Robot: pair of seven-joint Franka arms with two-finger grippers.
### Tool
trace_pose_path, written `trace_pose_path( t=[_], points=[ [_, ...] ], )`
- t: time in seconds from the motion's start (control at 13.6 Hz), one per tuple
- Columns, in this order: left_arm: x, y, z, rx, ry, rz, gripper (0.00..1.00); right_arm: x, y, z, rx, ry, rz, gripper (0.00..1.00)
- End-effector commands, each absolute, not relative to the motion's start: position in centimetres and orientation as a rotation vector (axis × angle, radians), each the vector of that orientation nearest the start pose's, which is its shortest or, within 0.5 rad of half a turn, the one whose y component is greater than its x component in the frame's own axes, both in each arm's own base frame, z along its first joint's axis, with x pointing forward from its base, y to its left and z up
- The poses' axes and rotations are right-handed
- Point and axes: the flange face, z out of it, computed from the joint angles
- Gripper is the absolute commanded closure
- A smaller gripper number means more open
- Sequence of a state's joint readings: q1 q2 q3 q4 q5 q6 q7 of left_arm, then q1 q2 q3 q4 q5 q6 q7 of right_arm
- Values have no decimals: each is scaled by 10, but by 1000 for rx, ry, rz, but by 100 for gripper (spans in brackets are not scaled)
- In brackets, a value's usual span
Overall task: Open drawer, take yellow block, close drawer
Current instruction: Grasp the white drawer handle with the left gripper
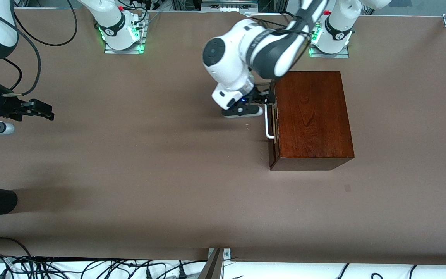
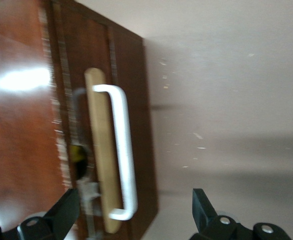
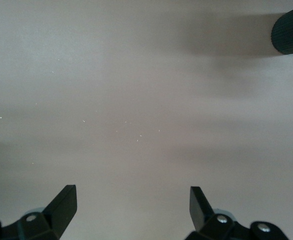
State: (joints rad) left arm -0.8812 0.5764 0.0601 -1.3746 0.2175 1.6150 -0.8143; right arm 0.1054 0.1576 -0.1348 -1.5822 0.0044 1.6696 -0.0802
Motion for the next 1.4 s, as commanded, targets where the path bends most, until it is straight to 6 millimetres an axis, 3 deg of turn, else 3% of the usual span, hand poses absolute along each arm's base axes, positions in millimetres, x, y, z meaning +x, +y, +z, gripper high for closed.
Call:
trace_pose_path(
  t=[0.0,0.3,0.81,1.33],
  points=[
    [480,-501,340,-2679,87,14,0,604,-11,540,-3152,-66,105,0],
    [492,-487,312,-2563,136,-43,0,604,-14,541,-3155,-62,106,0],
    [502,-472,263,-2536,138,-6,0,607,-12,535,-3166,-71,107,0],
    [501,-465,241,-2520,144,22,0,610,-10,525,-3166,-77,136,0]
  ],
)
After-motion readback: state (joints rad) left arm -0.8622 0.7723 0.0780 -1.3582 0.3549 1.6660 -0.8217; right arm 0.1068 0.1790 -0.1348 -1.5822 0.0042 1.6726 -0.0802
